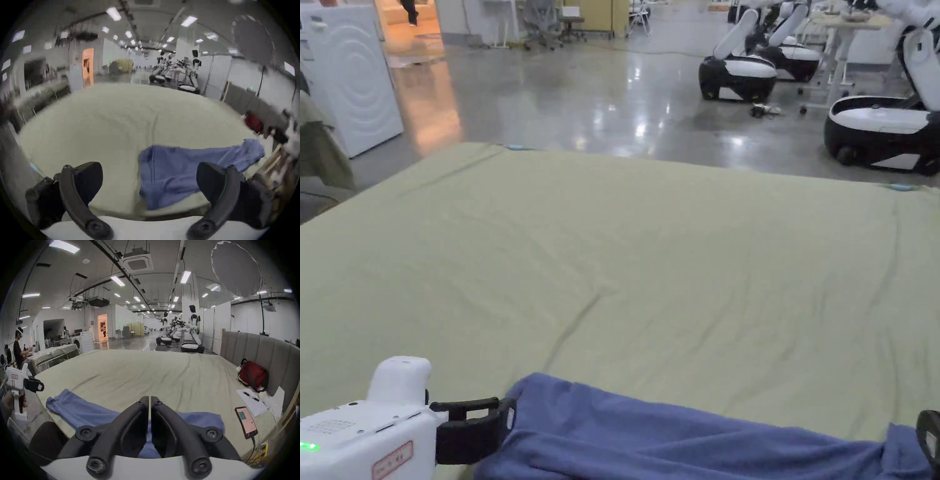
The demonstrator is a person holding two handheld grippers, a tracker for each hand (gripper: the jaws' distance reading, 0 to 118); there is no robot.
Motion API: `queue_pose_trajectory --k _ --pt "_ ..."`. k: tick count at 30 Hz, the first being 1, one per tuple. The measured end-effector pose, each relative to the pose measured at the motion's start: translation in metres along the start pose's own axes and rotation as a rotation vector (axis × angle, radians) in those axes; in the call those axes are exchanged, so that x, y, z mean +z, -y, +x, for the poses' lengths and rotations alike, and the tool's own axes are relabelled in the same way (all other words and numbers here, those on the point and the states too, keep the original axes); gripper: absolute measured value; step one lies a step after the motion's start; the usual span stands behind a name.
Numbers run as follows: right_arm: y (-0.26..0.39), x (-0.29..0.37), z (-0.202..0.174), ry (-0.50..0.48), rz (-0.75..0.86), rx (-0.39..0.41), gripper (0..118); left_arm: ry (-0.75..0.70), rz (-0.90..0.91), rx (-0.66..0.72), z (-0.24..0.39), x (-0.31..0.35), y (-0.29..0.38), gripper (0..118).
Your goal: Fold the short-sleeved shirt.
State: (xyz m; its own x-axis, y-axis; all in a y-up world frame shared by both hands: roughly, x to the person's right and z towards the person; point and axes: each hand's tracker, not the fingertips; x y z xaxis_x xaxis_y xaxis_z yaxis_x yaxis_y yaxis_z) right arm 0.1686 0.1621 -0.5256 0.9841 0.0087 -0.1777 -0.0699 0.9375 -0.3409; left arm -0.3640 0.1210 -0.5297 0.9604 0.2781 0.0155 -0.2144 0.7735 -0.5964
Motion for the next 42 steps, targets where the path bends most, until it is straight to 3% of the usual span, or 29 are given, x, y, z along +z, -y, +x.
queue_pose_trajectory --k 2,6,9,12,13,14,17,19,26,30,35,40,42 --pt "0.003 -0.003 -0.006 -0.009 -0.015 0.003 9 0.152 -0.113 0.218 -0.031 -0.013 0.010 115" --pt "0.004 -0.006 -0.019 -0.021 -0.034 0.014 9 0.469 -0.286 0.478 -0.066 -0.061 0.031 115" --pt "0.002 -0.007 -0.025 -0.028 -0.046 0.010 9 0.706 -0.239 0.655 -0.072 -0.093 0.036 115" --pt "-0.001 -0.007 -0.030 -0.019 -0.055 0.024 9 0.889 -0.338 0.871 -0.063 -0.133 0.040 115" --pt "-0.003 -0.006 -0.032 -0.016 -0.055 0.026 9 0.853 -0.334 0.814 -0.058 -0.141 0.038 112" --pt "-0.005 -0.005 -0.033 -0.014 -0.055 0.028 9 0.817 -0.335 0.774 -0.052 -0.143 0.035 97" --pt "-0.009 -0.004 -0.036 -0.005 -0.053 0.032 9 0.540 -0.406 0.634 -0.041 -0.151 0.037 7" --pt "-0.012 -0.003 -0.039 -0.003 -0.054 0.036 9 0.610 -0.374 0.622 -0.044 -0.146 0.038 7" --pt "-0.020 -0.005 -0.045 -0.007 -0.056 0.051 9 0.185 -0.207 0.395 -0.082 -0.085 -0.012 7" --pt "-0.021 -0.005 -0.050 -0.030 -0.042 0.043 9 -0.048 -0.171 0.169 -0.083 -0.050 -0.041 7" --pt "-0.019 -0.005 -0.054 -0.049 -0.024 0.005 9 -0.183 -0.121 -0.273 0.045 -0.031 -0.048 7" --pt "-0.011 0.008 -0.051 -0.044 -0.008 -0.034 9 -0.128 -0.200 -0.628 0.169 -0.083 -0.011 7" --pt "-0.008 0.016 -0.047 -0.040 0.002 -0.043 9 -0.260 -0.281 -0.902 0.209 -0.115 0.023 6"
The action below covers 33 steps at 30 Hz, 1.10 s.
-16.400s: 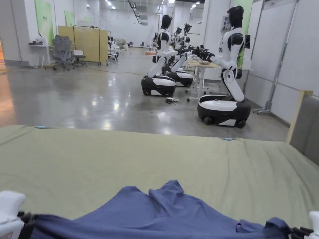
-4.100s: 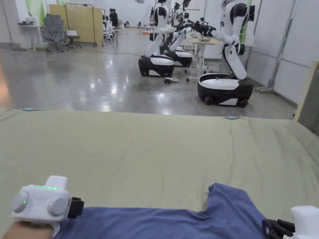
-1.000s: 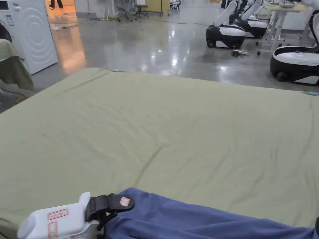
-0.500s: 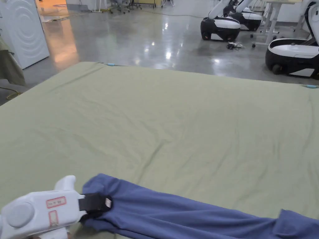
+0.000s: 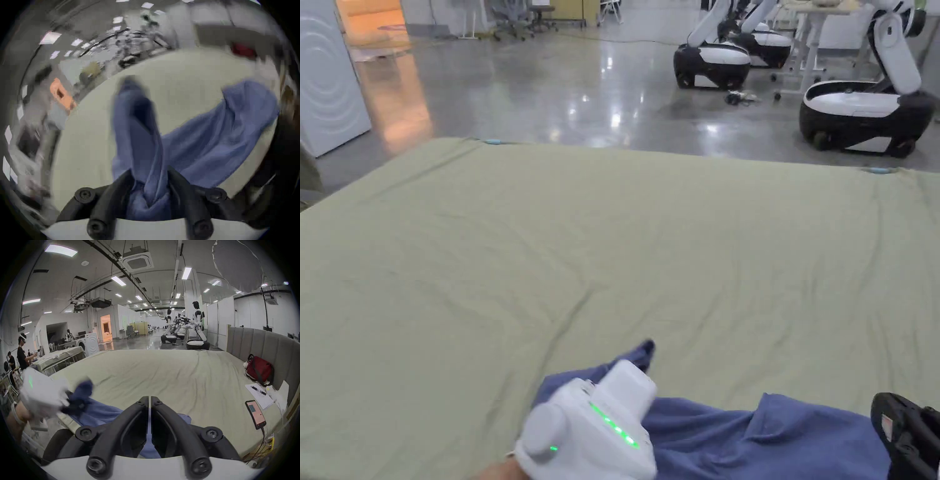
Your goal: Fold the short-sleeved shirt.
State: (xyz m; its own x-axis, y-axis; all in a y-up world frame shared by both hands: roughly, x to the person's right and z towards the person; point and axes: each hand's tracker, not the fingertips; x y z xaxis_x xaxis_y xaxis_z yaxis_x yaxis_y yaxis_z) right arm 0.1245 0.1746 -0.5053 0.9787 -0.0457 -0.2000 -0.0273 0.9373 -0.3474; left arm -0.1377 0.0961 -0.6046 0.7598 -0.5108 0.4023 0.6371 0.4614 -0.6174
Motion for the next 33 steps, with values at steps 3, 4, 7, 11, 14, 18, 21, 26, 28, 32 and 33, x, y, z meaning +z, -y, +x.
queue_pose_trajectory --k 3,4,7,11,14,18,21,26,28,32,33 --pt "0.003 0.008 0.008 0.011 0.014 -0.018 9 -0.141 -0.061 -0.188 0.036 -0.029 0.005 8" --pt "0.004 0.010 0.011 0.013 0.019 -0.023 9 -0.123 -0.050 -0.161 0.038 -0.032 0.007 13" --pt "0.005 0.014 0.018 0.011 0.029 -0.028 9 0.017 0.098 0.125 -0.003 -0.008 0.016 82" --pt "0.006 0.017 0.025 -0.002 0.034 -0.048 9 0.514 0.251 0.673 -0.088 0.022 0.045 105" --pt "0.008 0.016 0.025 -0.011 0.039 -0.067 9 0.575 0.317 0.939 -0.119 0.022 0.071 105" --pt "0.012 0.012 0.024 -0.026 0.027 -0.087 9 0.715 0.251 1.193 -0.120 -0.014 0.093 35" --pt "0.014 0.013 0.024 -0.033 0.022 -0.087 9 0.838 0.185 1.283 -0.102 -0.043 0.098 15" --pt "0.014 0.013 0.028 -0.024 0.014 -0.094 9 0.915 0.148 1.322 -0.065 -0.078 0.075 15" --pt "0.014 0.015 0.029 -0.016 0.014 -0.097 9 0.943 0.146 1.278 -0.052 -0.078 0.067 15" --pt "0.013 0.015 0.031 -0.007 0.008 -0.090 9 0.916 0.156 1.256 -0.052 -0.068 0.074 15" --pt "0.014 0.014 0.031 -0.007 0.006 -0.090 9 0.907 0.151 1.259 -0.056 -0.069 0.076 15"
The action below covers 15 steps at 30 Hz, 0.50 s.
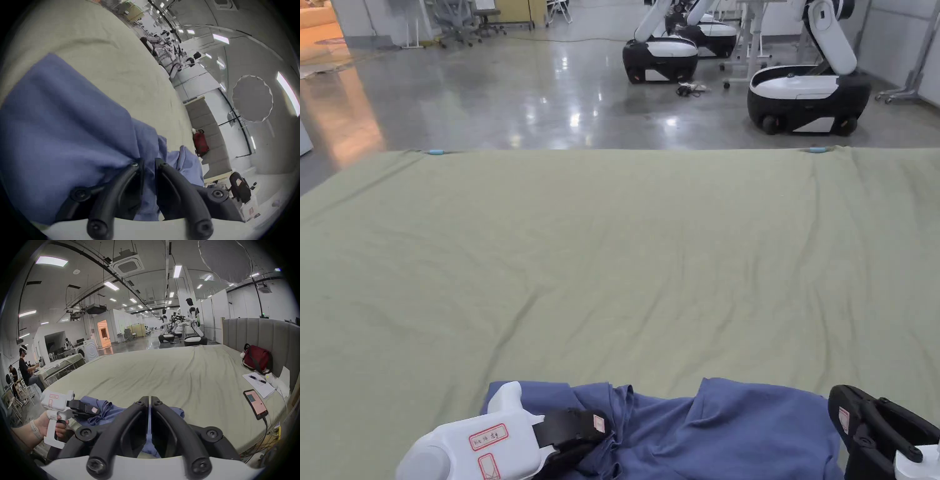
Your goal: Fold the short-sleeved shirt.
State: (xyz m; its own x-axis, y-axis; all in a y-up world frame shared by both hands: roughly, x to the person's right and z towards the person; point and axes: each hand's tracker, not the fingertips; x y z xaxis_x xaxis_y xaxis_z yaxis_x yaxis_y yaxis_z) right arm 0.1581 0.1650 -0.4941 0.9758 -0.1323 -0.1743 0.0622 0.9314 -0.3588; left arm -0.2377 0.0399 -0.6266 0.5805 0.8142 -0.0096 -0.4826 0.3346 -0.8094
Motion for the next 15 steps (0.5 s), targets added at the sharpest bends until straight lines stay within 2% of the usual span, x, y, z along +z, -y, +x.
queue_pose_trajectory --k 2,5,6,8,9,12,15 --pt "0.000 -0.004 -0.002 -0.004 -0.005 -0.006 9 -0.052 0.041 -0.043 0.003 0.015 -0.004 15" --pt "0.001 -0.005 -0.008 -0.018 -0.005 -0.004 9 -0.016 0.136 -0.075 0.009 0.058 -0.016 16" --pt "0.001 -0.005 -0.010 -0.024 -0.003 0.004 9 -0.051 0.156 -0.091 0.007 0.073 -0.022 31" --pt "0.002 -0.008 -0.015 -0.036 -0.008 0.015 9 -0.151 0.183 -0.140 -0.005 0.096 -0.031 105" --pt "0.003 -0.011 -0.017 -0.043 -0.011 0.014 9 -0.189 0.186 -0.150 -0.016 0.108 -0.037 111" --pt "0.006 -0.019 -0.025 -0.063 -0.020 0.000 9 -0.087 0.144 -0.026 -0.052 0.133 -0.042 111" --pt "0.008 -0.025 -0.037 -0.087 -0.034 0.008 9 0.030 0.077 0.116 -0.085 0.124 -0.039 111"
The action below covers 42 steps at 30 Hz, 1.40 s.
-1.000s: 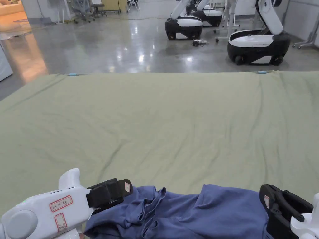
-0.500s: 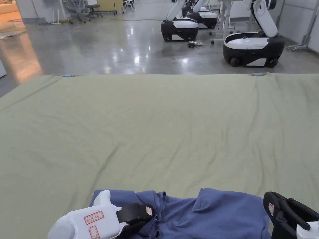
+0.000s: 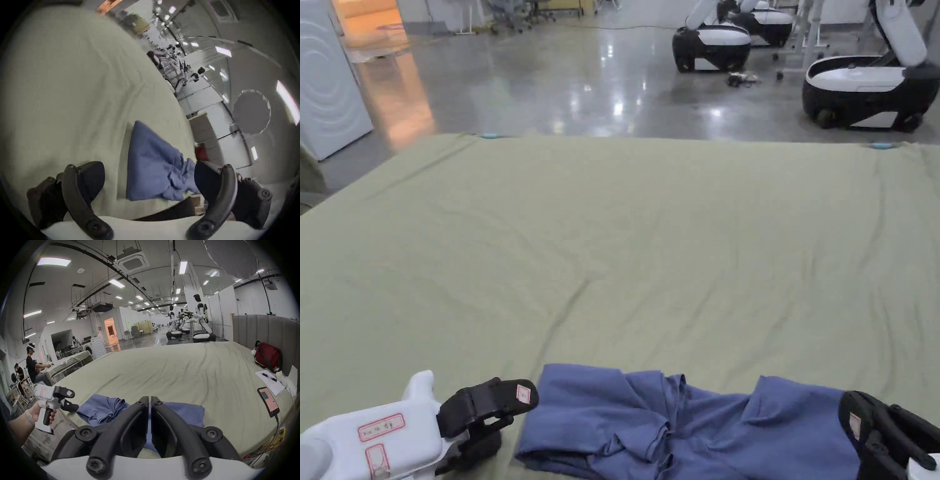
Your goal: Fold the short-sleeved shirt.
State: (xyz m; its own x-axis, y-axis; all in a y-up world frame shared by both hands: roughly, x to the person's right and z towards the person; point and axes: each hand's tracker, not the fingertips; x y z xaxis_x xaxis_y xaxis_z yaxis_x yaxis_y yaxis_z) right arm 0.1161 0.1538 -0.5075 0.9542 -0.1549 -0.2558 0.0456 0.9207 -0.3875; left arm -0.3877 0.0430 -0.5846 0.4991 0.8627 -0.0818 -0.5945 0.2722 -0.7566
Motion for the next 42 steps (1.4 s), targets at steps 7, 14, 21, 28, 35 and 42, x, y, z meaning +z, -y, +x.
queue_pose_trajectory --k 7,14,21,28,35,42 --pt "-0.004 -0.004 -0.011 -0.009 -0.003 0.032 9 0.376 -0.129 0.256 -0.020 -0.068 0.007 77" --pt "-0.009 0.000 -0.005 0.025 -0.002 0.035 9 0.064 -0.015 0.110 -0.004 -0.070 0.014 19" --pt "-0.007 0.004 0.008 0.036 -0.011 0.019 9 -0.200 0.081 -0.213 0.045 -0.022 -0.003 18" --pt "-0.004 0.017 0.019 0.039 0.000 -0.007 9 -0.402 0.092 -0.768 0.183 -0.076 0.065 17" --pt "0.001 0.040 0.045 0.085 0.021 -0.042 9 -0.272 -0.025 -0.959 0.261 -0.177 0.160 17" --pt "-0.001 0.065 0.074 0.150 0.051 -0.069 9 -0.405 -0.183 -1.198 0.255 -0.259 0.234 17"
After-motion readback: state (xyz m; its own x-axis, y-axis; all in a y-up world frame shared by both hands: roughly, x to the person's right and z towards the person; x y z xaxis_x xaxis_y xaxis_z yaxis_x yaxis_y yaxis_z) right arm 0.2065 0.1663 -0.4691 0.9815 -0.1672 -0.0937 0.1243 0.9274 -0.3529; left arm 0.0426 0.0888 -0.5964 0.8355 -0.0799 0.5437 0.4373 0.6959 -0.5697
